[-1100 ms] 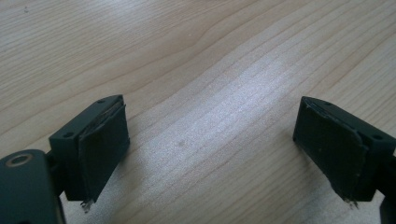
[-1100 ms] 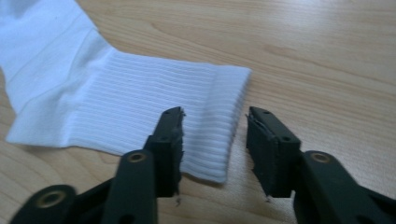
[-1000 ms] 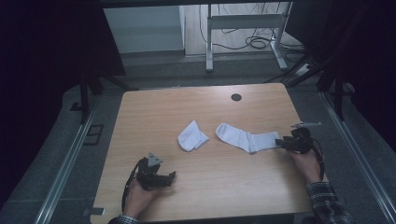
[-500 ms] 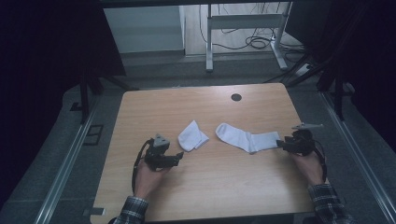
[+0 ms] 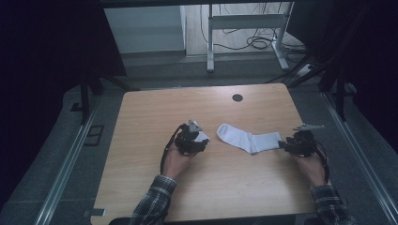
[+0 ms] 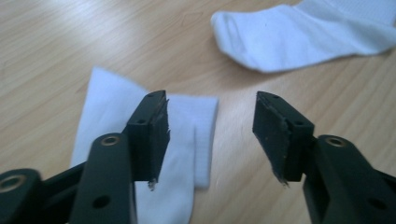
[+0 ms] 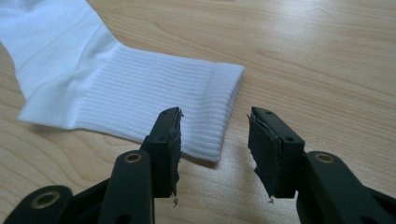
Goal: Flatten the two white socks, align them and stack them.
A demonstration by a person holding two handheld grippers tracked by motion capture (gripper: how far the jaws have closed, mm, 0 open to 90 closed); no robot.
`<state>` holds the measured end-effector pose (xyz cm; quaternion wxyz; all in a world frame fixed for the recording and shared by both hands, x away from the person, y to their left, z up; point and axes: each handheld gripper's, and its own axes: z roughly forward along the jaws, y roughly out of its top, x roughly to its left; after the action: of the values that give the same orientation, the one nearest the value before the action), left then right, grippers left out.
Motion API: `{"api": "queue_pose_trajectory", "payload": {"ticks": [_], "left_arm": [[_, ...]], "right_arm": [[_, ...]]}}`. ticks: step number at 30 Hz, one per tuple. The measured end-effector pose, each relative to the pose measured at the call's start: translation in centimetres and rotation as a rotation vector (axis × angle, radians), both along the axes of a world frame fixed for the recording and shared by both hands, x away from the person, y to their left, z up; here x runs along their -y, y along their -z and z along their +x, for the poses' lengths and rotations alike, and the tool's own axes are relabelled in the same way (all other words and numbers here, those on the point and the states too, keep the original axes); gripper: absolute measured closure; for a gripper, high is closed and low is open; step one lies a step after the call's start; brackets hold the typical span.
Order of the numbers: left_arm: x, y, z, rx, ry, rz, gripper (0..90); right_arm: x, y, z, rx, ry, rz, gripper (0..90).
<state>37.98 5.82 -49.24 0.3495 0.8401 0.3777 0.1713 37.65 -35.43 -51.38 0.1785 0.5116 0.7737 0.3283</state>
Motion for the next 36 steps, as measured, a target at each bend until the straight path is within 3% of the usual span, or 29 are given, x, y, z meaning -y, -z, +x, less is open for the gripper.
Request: {"api": "queue_pose_trajectory", "payload": {"ticks": [12,21,24,28,32,36], "left_arm": [[4.0,1.1,3.4,0.004,0.002,0.013,53.4],[6.2,2.0,5.0,0.006,-0.014,0.031,59.1],[6.5,2.4,5.3,-0.002,-0.025,0.026,60.8],[6.8,3.0,5.7,-0.015,-0.041,0.03,67.4],[6.8,3.4,5.8,-0.043,-0.034,0.032,79.7],[6.8,3.3,5.5,-0.035,-0.017,0.048,85.9]], "right_arm": [[-0.3,0.0,0.2,0.008,-0.017,-0.01,59.3],[-0.8,0.4,0.5,0.016,-0.023,-0.073,56.9],[-0.8,0.5,0.5,0.011,-0.021,-0.073,57.3],[-1.0,0.9,0.7,-0.003,-0.031,-0.084,63.1],[-1.3,1.0,0.9,-0.03,-0.041,-0.059,76.3],[-1.5,0.9,0.8,-0.037,-0.05,-0.062,81.6]]}}
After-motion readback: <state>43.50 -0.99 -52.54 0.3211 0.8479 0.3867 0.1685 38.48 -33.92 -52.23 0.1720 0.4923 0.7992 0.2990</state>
